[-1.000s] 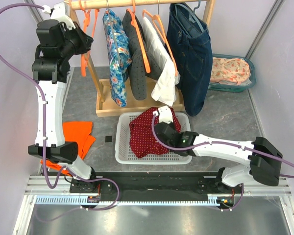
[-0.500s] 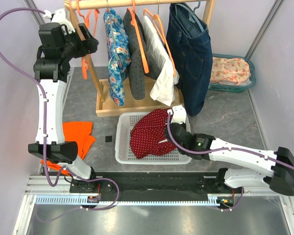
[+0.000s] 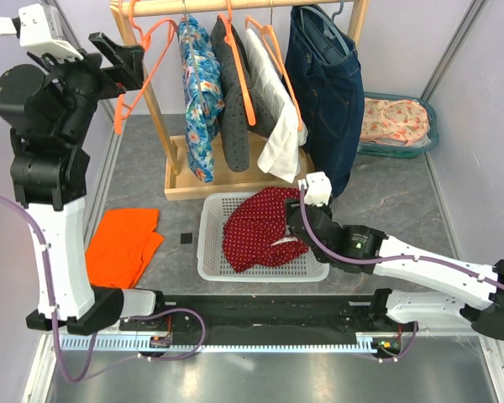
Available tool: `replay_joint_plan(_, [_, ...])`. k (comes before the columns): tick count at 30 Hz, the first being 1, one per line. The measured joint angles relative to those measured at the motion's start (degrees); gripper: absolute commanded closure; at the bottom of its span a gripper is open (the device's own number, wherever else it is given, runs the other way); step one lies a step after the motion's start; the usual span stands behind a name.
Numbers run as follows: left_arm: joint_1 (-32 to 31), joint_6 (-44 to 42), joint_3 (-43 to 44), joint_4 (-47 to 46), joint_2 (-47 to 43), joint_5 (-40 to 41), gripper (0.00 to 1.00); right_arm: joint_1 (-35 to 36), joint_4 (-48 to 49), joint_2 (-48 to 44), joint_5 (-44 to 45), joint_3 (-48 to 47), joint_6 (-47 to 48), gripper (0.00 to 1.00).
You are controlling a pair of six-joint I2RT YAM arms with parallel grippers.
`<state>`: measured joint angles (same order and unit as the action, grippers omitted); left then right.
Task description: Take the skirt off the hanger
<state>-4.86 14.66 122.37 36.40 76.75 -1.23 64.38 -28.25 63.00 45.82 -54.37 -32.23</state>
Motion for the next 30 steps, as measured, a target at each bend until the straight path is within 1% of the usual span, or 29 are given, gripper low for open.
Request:
replay_joint_plan(2, [-4.61,-0.68,1.79,-1.79,-0.33,0.98,0.0,1.16,-0.61,-1.05,0.83,-0.72,0.04,0.29])
replay_joint_plan(4, [-10.86,-1.38,3.02,-3.23,0.15,2.51,0.0,2.54,-1.31,-1.7,1.7,-2.16,0.09,0.26])
replay_joint_plan(6, [-14.34,-1.9,3.63,-4.15,1.57,4.35,0.0,4.11,-1.84,-1.86,3.15,-4.11,0.11,0.26])
replay_joint_plan(8, [-16.02,-2.08,3.93,-4.87,4.15,7.04,0.0,5.99,-2.56,-1.88,4.9,-5.6,0.09,0.25])
replay_joint_plan(13, [-17.42,-2.36,4.28,-4.92,13.42,12.5,0.0,10.64,-4.24,-1.86,8.74,-7.74,0.02,0.24])
replay_joint_plan(17, [-17.86,-2.64,4.28,-3.37,19.21,15.06,0.0,12.09,-5.44,-1.88,10.51,-7.91,-0.13,0.23])
replay_joint_plan(20, [-18.18,-2.67,4.28,-2.86,20.31,16.57,0.01,12.39,-5.99,-1.95,11.26,-7.91,-0.15,0.23])
replay_joint_plan(23, [-18.43,-2.64,4.55,-3.13,20.24,17.99,0.04,12.5,-6.62,-2.38,11.78,-7.91,-0.37,0.23])
replay_joint_plan(29, [-18.43,-2.64,3.17,-3.98,20.15,18.69,0.02,12.66,-7.28,-3.8,13.53,-8.7,-0.5,0.24])
replay_joint_plan(30, [-18.43,-2.64,2.54,-3.96,20.17,18.64,0.05,12.66,-7.37,-3.8,13.86,-9.64,-0.37,0.24])
